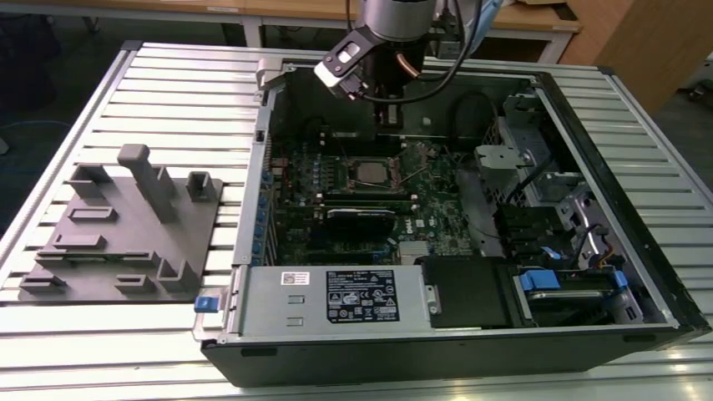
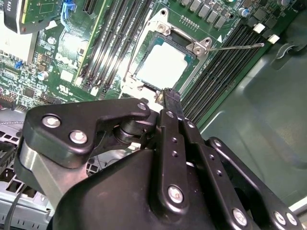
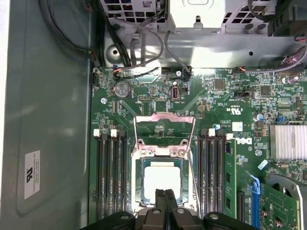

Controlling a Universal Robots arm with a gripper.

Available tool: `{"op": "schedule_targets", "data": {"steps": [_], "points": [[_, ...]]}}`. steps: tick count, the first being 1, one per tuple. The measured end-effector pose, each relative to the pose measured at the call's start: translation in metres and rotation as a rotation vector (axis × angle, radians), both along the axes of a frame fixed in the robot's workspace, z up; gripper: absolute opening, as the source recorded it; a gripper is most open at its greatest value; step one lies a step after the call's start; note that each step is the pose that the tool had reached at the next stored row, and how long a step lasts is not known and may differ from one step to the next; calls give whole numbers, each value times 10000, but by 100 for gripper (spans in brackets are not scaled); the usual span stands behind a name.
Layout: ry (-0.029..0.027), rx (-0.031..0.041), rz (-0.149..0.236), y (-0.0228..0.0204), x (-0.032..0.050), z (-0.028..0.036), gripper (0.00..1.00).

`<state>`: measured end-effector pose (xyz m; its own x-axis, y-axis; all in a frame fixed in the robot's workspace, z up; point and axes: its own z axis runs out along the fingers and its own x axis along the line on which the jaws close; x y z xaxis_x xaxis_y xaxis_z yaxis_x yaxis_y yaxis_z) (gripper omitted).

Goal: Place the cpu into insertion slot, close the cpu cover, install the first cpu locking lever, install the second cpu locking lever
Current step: 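Close the cpu cover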

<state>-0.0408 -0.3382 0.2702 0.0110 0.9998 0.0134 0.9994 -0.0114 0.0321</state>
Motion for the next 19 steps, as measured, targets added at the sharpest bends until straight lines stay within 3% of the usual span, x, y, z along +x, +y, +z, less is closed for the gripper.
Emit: {"op": "schedule_targets", "data": {"steps": [19], "points": [[0,0,0,0,43,0,10]]}}
